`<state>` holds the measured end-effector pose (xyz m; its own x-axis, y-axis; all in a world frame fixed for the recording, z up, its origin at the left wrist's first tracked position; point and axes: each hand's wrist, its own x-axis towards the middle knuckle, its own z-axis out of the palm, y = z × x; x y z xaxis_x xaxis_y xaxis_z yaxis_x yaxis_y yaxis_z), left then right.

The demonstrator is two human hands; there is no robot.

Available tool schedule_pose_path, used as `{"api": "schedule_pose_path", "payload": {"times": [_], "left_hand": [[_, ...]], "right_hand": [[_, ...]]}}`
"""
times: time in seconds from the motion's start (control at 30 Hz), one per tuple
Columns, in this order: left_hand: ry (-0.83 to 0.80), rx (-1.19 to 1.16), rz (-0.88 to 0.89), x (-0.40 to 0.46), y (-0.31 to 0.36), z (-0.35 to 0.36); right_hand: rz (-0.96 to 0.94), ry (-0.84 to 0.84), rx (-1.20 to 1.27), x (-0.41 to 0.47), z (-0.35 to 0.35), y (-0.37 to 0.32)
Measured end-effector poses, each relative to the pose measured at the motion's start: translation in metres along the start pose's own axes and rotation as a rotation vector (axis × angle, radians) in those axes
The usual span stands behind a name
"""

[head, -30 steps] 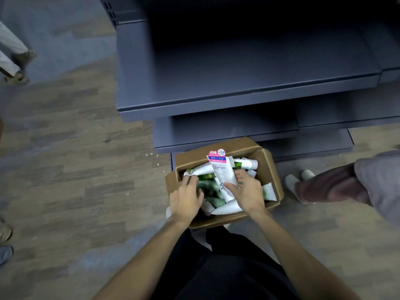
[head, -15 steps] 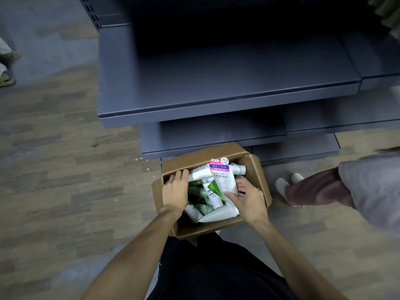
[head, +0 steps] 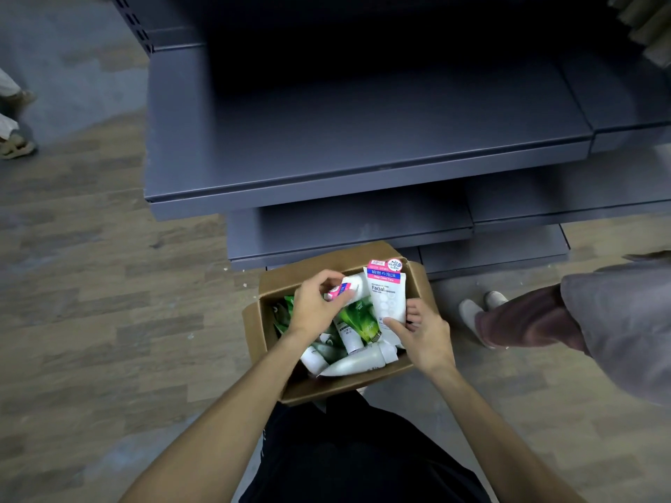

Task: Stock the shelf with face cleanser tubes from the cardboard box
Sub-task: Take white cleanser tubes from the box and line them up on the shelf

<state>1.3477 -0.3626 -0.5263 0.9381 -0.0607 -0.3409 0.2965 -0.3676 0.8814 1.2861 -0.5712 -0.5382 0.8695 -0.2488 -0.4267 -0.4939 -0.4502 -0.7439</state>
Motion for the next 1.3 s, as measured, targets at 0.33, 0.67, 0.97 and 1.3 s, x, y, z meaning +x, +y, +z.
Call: {"api": "schedule_pose_path", "payload": {"times": [0.33,0.67,0.97,1.3], "left_hand": [[0.005,0.067,-0.363,-0.003,-0.027,0.036],[0.112,0.020,-0.354,-0.006,-0.036,0.048],[0.077,0.181,-0.214,-0.005,0.002,0.010],[-0.104,0.005,0.086,-0.018,0.024,-0.045]], "right_hand": [[0.037,0.012,0.001,0.005,0.000,0.009],[0.019,0.025,0.023,0.002,-0.003,0.012],[-0.001,0.026,0.027,0.003,0.000,0.012],[-0.042,-0.006,0.049,0.003,-0.009,-0.014]]}}
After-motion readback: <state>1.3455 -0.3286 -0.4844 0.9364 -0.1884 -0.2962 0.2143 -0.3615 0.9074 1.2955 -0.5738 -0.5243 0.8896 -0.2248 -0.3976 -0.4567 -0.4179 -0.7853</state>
